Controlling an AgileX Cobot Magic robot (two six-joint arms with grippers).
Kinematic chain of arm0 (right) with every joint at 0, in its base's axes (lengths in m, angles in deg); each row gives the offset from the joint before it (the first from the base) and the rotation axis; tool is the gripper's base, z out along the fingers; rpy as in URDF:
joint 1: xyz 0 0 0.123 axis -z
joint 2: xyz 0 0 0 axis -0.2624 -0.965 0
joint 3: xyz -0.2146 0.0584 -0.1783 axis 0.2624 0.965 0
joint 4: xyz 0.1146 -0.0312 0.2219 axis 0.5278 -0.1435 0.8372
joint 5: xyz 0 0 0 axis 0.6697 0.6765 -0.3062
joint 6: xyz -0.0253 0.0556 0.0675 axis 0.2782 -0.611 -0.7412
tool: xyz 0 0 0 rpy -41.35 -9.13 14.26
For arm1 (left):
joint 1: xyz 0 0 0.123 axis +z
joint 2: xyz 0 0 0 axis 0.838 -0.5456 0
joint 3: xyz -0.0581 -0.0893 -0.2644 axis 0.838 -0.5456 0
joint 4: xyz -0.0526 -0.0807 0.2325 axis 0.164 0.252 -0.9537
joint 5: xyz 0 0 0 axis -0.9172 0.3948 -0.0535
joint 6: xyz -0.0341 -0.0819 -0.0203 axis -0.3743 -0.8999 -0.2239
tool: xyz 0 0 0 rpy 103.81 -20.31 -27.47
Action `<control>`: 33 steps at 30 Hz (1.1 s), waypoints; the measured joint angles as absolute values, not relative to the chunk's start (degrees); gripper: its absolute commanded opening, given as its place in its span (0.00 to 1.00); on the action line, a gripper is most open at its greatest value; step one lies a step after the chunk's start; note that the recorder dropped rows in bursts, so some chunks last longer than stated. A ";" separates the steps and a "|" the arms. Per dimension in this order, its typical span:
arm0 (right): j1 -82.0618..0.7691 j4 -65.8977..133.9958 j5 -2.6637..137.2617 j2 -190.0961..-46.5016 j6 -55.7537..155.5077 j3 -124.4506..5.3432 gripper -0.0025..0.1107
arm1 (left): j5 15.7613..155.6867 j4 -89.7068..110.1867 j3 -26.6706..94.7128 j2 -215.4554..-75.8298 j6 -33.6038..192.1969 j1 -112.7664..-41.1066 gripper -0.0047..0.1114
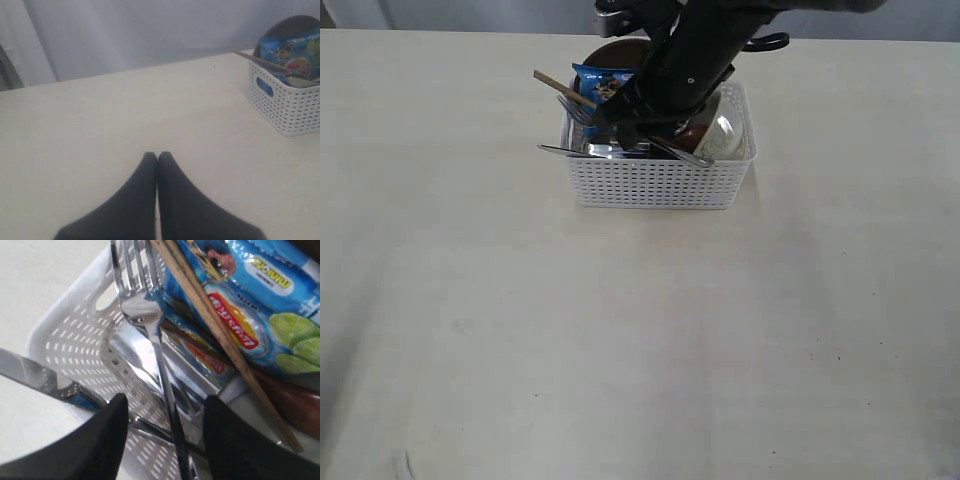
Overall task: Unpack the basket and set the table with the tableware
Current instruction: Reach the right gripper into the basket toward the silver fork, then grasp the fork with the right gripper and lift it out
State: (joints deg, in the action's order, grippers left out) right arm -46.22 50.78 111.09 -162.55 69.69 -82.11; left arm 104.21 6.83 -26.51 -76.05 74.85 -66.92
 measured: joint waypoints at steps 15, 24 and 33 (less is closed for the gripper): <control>-46.22 49.22 109.32 -162.80 69.85 -82.11 0.37 | 104.21 6.83 -26.51 -76.05 74.85 -66.92 0.04; -46.22 49.18 109.58 -164.03 70.10 -82.22 0.37 | 104.21 6.83 -26.51 -76.05 74.85 -66.92 0.04; -46.22 49.09 108.99 -164.77 70.10 -82.22 0.13 | 104.21 6.83 -26.51 -76.05 74.85 -66.92 0.04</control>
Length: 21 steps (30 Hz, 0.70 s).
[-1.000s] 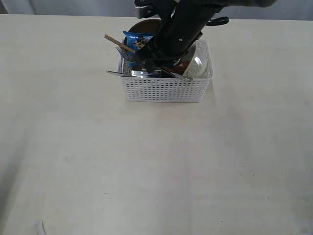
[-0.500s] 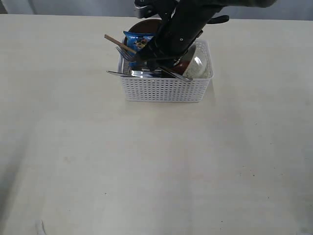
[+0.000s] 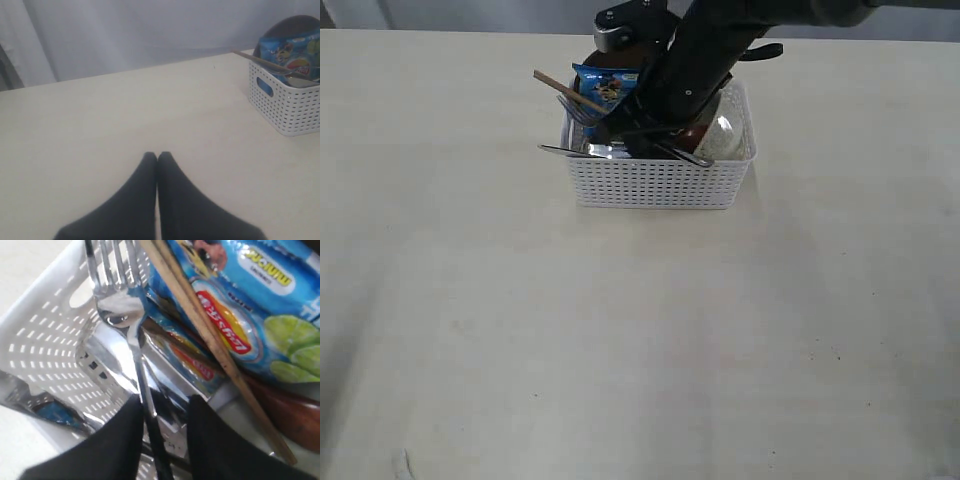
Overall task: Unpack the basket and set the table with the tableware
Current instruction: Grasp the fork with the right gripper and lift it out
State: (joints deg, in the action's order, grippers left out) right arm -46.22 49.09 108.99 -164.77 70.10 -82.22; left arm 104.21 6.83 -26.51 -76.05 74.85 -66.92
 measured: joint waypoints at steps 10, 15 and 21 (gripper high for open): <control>-46.34 49.09 108.61 -164.77 71.51 -82.22 0.02 | 104.21 6.83 -26.51 -76.05 74.85 -66.92 0.04; -46.34 48.96 108.46 -162.10 71.62 -82.22 0.02 | 104.21 6.83 -26.51 -76.05 74.85 -66.92 0.04; -46.34 51.24 109.04 -158.91 71.62 -82.22 0.02 | 104.21 6.83 -26.51 -76.05 74.85 -66.92 0.04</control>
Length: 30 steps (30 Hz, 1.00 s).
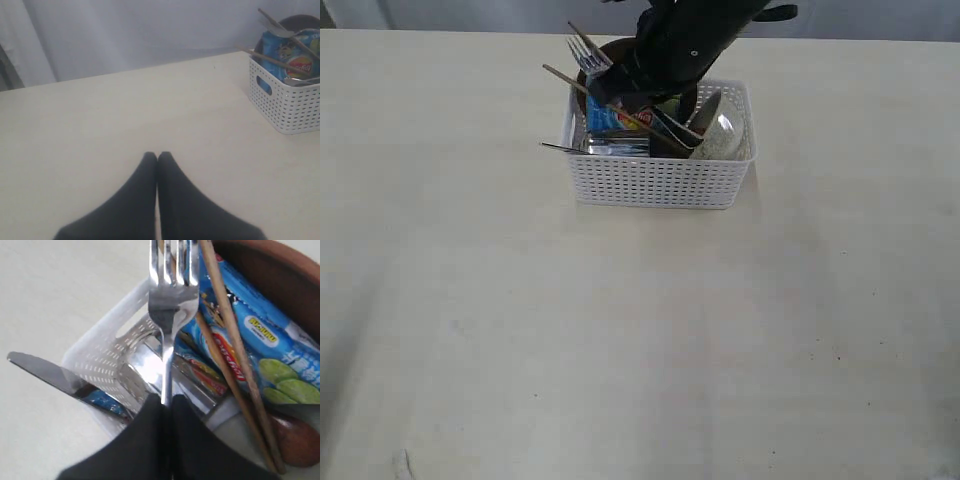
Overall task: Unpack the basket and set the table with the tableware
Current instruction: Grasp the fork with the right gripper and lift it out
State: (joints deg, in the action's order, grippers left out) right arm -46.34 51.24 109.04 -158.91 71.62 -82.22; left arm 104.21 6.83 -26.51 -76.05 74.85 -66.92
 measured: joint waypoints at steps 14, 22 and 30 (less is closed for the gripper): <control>-46.34 69.98 109.89 -158.54 77.89 -84.78 0.02 | 104.21 6.83 -26.51 -76.05 74.85 -66.92 0.04; -46.34 72.61 115.20 -158.07 77.65 -87.88 0.02 | 104.21 6.83 -26.51 -76.05 74.85 -66.92 0.04; -51.19 54.65 112.67 -151.58 61.25 -84.66 0.02 | 104.21 6.83 -26.51 -76.05 74.85 -66.92 0.04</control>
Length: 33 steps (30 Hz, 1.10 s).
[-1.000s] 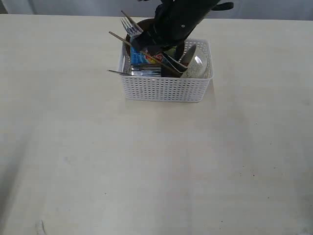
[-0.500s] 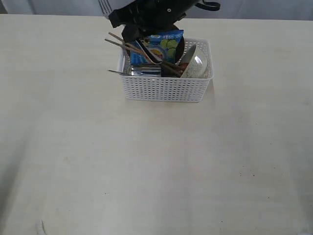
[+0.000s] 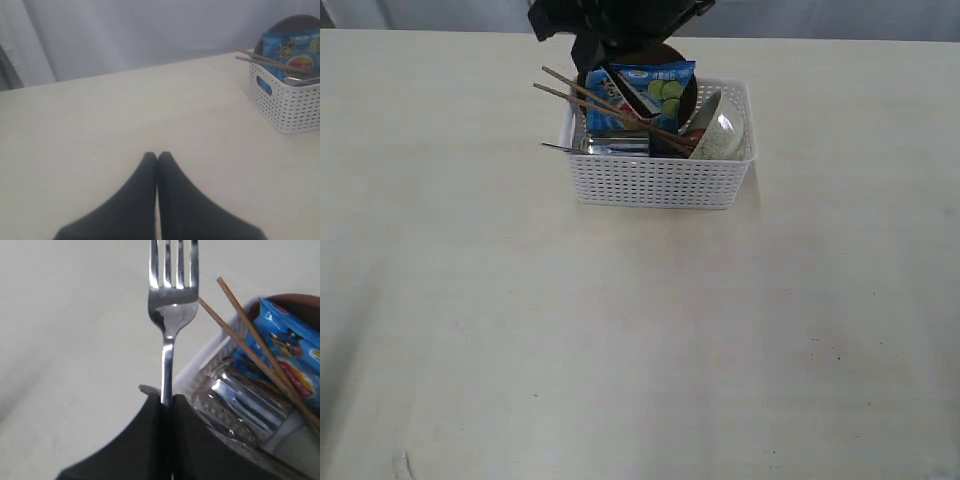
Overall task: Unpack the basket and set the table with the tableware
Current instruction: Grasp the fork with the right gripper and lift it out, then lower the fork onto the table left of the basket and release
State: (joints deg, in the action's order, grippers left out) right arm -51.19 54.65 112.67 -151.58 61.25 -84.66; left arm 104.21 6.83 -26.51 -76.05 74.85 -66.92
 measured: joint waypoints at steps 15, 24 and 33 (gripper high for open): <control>-69.94 40.77 76.91 -135.92 20.33 -47.29 0.02 | 104.21 6.83 -26.51 -76.05 74.85 -66.92 0.04; -72.52 40.77 69.10 -141.27 12.04 -39.79 0.02 | 104.21 6.83 -26.51 -76.05 74.85 -66.92 0.04; -72.52 40.77 63.59 -146.85 8.37 -39.79 0.02 | 104.21 6.83 -26.51 -76.05 74.85 -66.92 0.04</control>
State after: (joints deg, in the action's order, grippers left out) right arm -72.52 40.77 63.59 -146.85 8.37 -39.79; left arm 104.21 6.83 -26.51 -76.05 74.85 -66.92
